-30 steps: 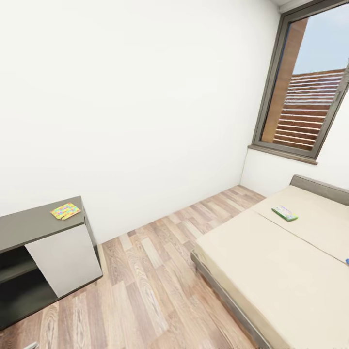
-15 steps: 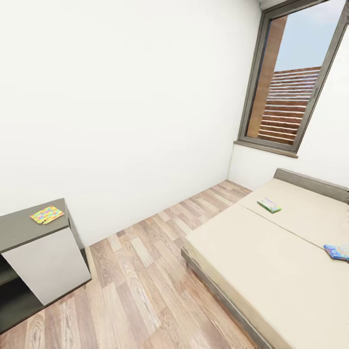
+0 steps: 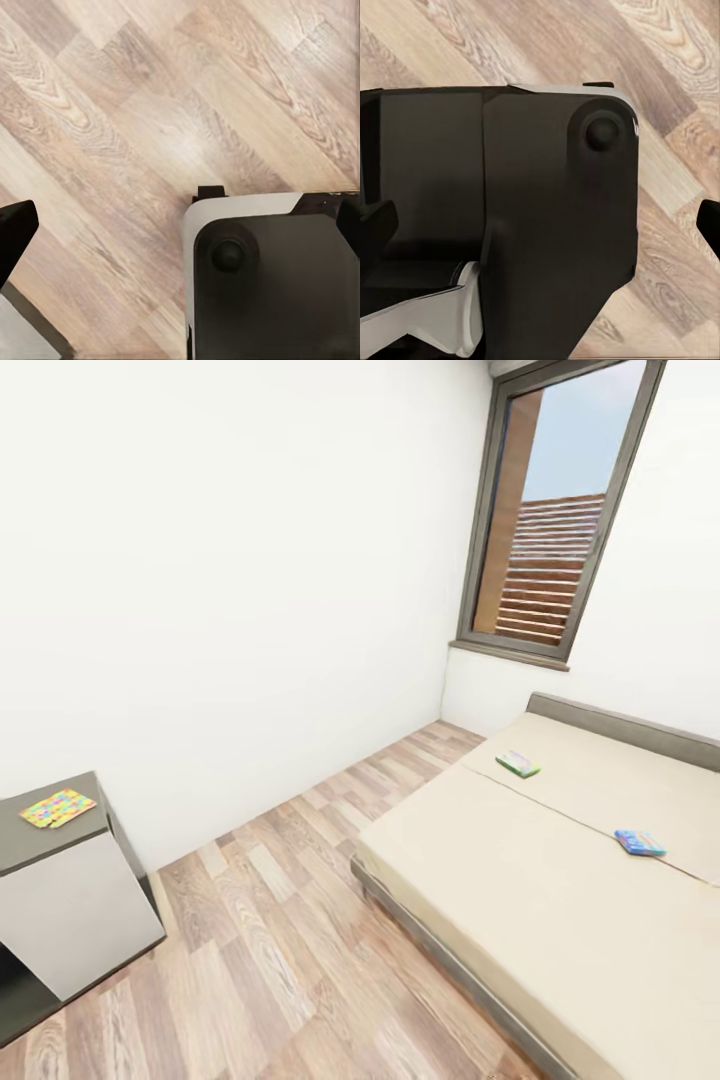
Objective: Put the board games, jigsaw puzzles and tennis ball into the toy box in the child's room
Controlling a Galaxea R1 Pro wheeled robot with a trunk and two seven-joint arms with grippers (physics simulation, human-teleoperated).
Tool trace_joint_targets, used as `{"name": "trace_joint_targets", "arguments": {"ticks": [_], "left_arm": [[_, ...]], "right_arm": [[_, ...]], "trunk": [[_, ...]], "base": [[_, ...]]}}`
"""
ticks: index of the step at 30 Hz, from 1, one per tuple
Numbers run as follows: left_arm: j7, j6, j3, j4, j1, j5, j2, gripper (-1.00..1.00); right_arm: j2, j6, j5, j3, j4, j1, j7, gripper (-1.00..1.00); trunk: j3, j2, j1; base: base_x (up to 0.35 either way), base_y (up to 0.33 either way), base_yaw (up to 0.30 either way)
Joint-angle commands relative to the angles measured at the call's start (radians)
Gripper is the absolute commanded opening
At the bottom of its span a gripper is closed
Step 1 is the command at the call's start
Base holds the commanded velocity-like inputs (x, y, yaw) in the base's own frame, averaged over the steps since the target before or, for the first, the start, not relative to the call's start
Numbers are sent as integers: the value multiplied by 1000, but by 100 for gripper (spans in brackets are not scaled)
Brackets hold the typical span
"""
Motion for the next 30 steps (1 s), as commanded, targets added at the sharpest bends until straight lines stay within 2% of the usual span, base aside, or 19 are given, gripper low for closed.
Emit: {"name": "trace_joint_targets", "arguments": {"ticks": [1, 20, 30], "left_arm": [[1, -3, -2, 1, -1, -1, 0, 100], [1, -3, -2, 1, -1, -2, 2, 100], [1, -3, -3, 1, -1, -8, 2, 100]], "right_arm": [[0, -2, -1, -1, 0, 0, 0, 100], [0, -1, -1, -1, 2, 0, 0, 100], [0, -1, -1, -1, 2, 0, 0, 100]], "trunk": [[-3, -2, 0], [-19, -2, 0], [-24, -2, 0]], "base": [[-149, 0, -218], [-28, -1, -245], [35, -72, -262]]}}
